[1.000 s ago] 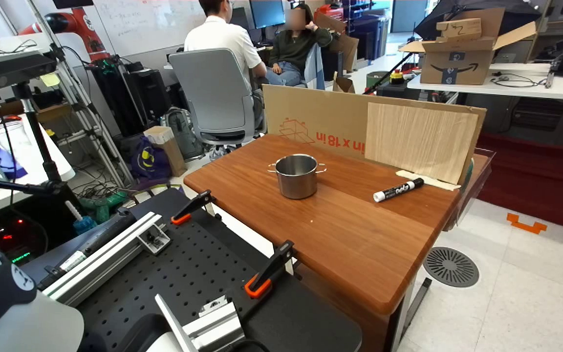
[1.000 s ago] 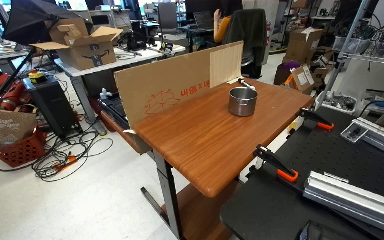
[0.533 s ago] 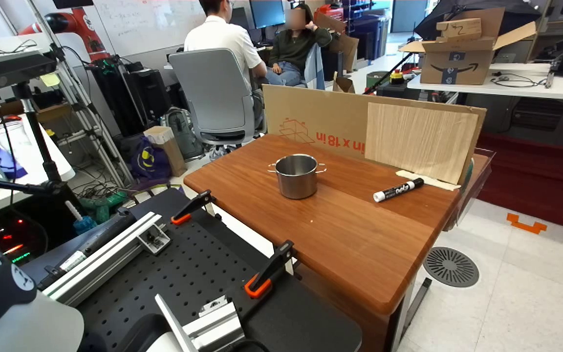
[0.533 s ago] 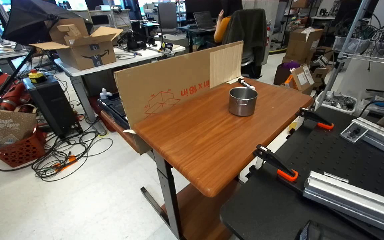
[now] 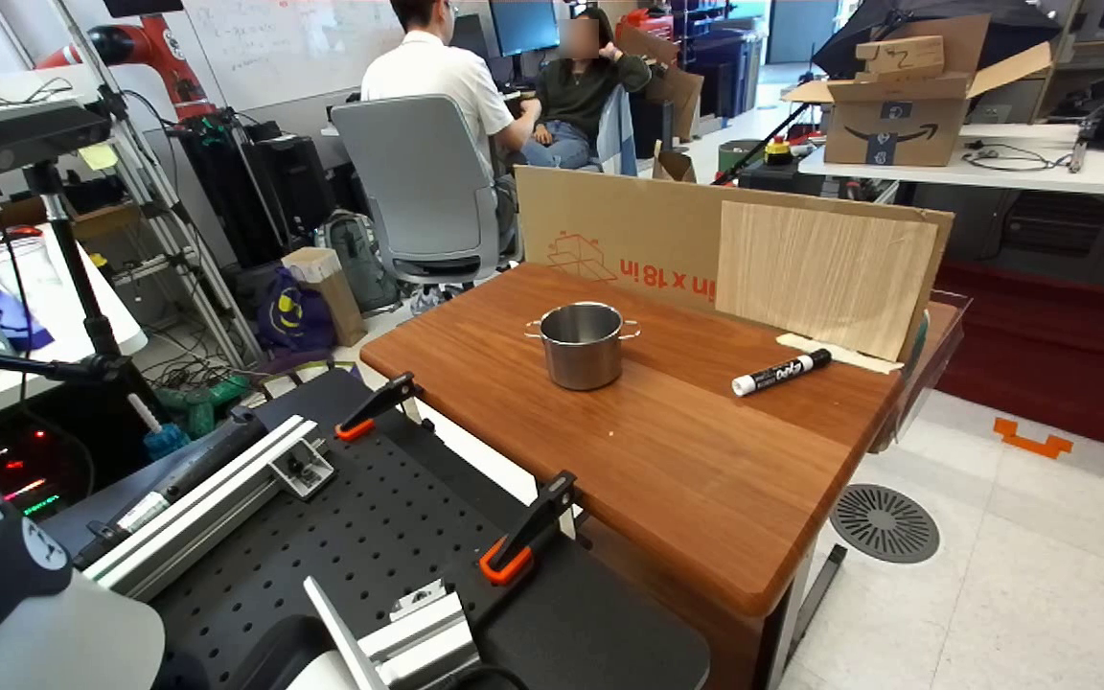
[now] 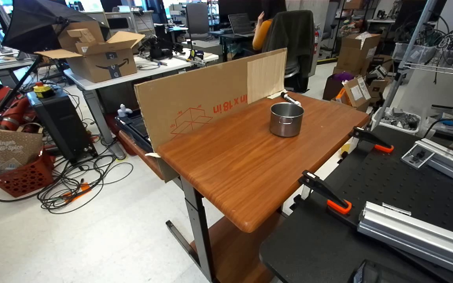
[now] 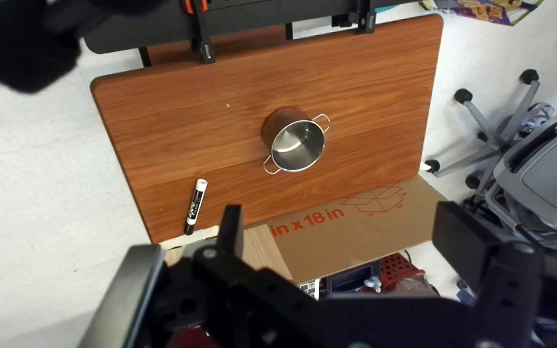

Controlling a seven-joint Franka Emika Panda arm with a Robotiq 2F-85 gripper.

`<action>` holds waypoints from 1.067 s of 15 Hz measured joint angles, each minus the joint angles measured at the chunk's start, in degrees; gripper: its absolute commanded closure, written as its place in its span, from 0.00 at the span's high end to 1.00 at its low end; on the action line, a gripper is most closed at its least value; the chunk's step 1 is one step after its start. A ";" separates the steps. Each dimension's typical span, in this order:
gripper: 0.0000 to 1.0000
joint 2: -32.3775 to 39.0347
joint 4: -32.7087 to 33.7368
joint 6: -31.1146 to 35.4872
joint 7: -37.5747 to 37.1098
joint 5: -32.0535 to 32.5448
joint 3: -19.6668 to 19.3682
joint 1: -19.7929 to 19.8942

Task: Pick up the marker and put it in the bowl

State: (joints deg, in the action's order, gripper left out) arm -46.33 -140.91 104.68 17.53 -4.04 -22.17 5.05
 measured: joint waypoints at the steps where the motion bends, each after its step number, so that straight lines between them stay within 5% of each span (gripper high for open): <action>1: 1.00 1.41 -0.46 1.67 -0.55 -0.89 -0.06 0.00; 8: 1.00 20.29 0.88 18.02 -5.24 -8.21 1.32 -0.36; 16: 1.00 45.50 11.96 31.30 -16.40 -11.25 6.78 -0.34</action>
State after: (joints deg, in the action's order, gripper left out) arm -0.82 -128.95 135.98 1.13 -15.29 -15.39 4.71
